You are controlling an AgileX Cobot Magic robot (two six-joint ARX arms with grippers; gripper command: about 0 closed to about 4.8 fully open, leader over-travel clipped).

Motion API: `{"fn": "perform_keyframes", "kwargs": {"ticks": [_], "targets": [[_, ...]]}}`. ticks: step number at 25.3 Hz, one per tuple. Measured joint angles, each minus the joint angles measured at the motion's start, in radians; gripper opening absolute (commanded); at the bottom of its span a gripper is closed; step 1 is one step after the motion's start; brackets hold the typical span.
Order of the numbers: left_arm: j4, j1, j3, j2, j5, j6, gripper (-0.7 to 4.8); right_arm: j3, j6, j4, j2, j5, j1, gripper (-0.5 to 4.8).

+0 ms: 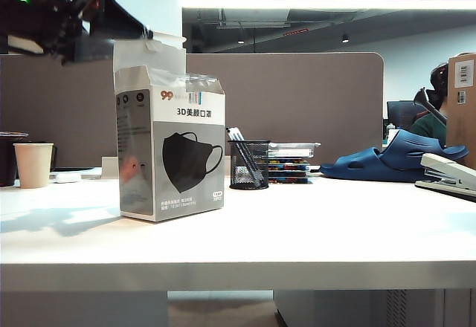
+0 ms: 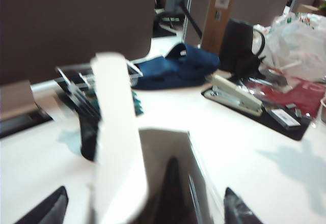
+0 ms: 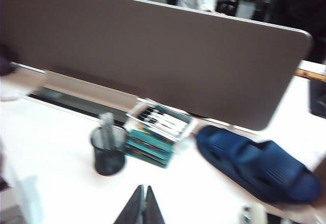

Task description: Put the mask into the mask box.

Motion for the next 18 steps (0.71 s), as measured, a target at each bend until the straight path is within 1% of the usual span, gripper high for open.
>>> {"fn": "perform_keyframes", "kwargs": {"ticks": [3,5,8,11,13,14,16,17,18], "targets": [[0.008,0.011,0.000,-0.044,-0.047,0.000,3.87,0.000,-0.019,-0.030,-0.007,-0.001,-0.046,-0.08],[0.007,0.061,0.000,-0.101,-0.095,0.000,3.87,0.000,-0.025,-0.063,-0.016,-0.007,-0.099,-0.08],[-0.008,0.127,0.000,-0.190,-0.103,0.000,3.87,0.000,-0.027,-0.082,-0.041,-0.044,-0.152,-0.09],[-0.056,0.173,0.000,-0.249,-0.103,-0.009,3.81,0.000,-0.027,-0.095,-0.054,-0.045,-0.151,-0.09],[-0.097,0.191,0.000,-0.293,-0.105,-0.019,3.33,0.000,-0.027,-0.107,-0.067,-0.044,-0.149,-0.09],[-0.113,0.194,0.000,-0.311,-0.105,-0.023,2.92,-0.001,-0.027,-0.114,-0.073,-0.044,-0.150,-0.09],[-0.158,0.193,0.000,-0.354,-0.114,-0.027,1.86,-0.020,-0.027,-0.116,-0.101,-0.042,-0.149,-0.09],[-0.196,0.190,0.000,-0.382,-0.129,-0.027,1.54,-0.034,-0.027,-0.116,-0.117,-0.042,-0.149,-0.09],[-0.230,0.187,0.000,-0.409,-0.146,-0.028,1.02,-0.054,-0.027,-0.116,-0.138,-0.036,-0.149,-0.09]]}}
